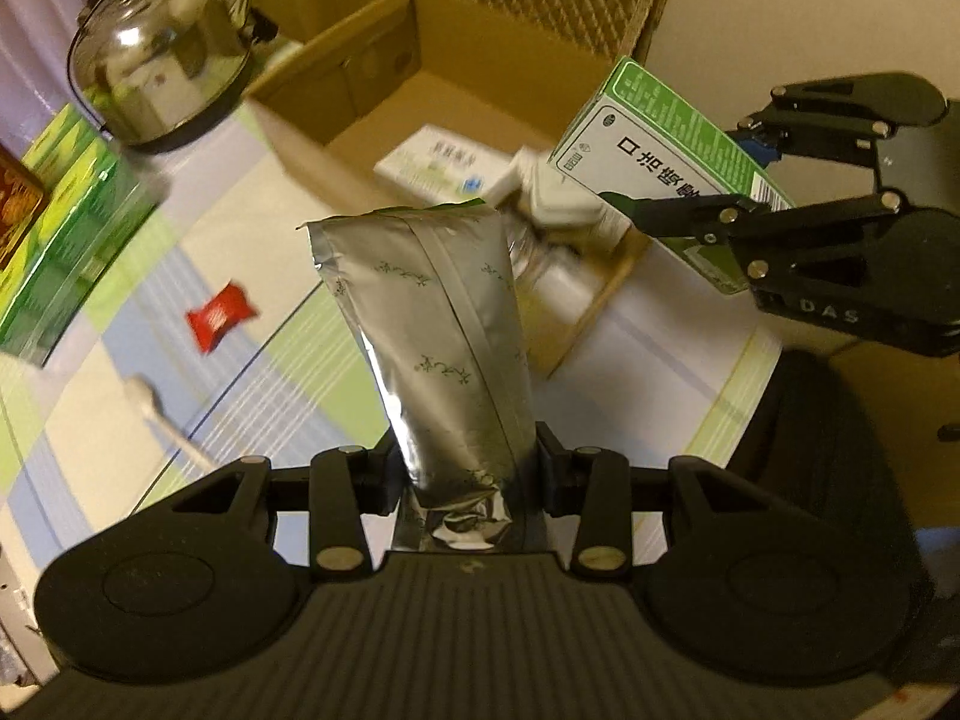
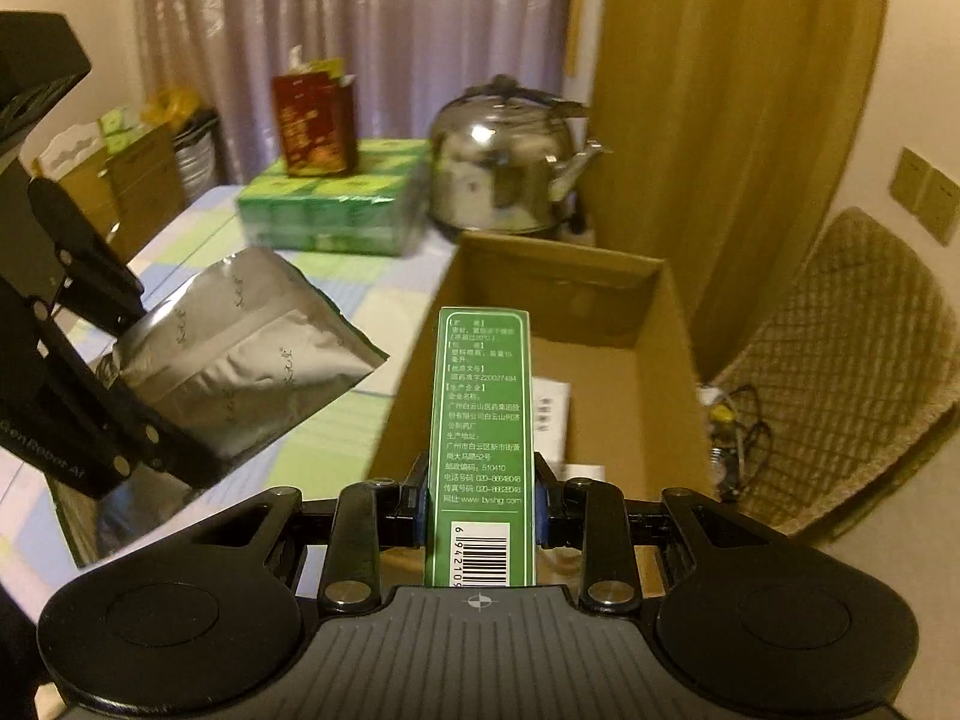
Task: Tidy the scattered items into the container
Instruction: 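Carry the green box and foil packet over the cardboard box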
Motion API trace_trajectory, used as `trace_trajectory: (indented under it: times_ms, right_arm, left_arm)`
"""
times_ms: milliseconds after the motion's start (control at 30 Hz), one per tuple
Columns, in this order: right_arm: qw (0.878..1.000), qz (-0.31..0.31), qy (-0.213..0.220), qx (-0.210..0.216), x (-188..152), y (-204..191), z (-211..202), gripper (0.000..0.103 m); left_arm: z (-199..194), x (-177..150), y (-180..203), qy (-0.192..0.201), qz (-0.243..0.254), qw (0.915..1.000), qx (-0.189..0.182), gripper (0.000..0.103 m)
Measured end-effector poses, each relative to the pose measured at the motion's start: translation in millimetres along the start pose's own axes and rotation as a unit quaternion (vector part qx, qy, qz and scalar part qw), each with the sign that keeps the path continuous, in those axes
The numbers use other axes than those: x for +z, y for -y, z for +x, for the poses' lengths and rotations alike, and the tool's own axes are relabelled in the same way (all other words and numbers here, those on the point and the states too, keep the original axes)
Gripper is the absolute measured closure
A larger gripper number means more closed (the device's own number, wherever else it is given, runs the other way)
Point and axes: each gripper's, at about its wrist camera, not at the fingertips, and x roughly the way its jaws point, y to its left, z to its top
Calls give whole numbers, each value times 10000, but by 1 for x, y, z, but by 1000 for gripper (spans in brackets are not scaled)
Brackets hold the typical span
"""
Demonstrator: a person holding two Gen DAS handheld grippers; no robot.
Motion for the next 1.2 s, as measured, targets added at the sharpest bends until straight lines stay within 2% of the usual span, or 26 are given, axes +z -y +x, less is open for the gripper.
trace_trajectory:
  times_ms: [300,800,1200]
  right_arm:
    - [9995,244,-26,-195,-2,37,7,75]
    - [9994,284,-65,-210,3,53,22,75]
    - [9982,550,-110,-198,10,72,51,75]
  left_arm:
    - [18,42,11,200,-465,9985,-188,67]
    - [35,62,17,156,-676,9976,-48,67]
    - [47,78,15,245,-944,9950,-216,67]
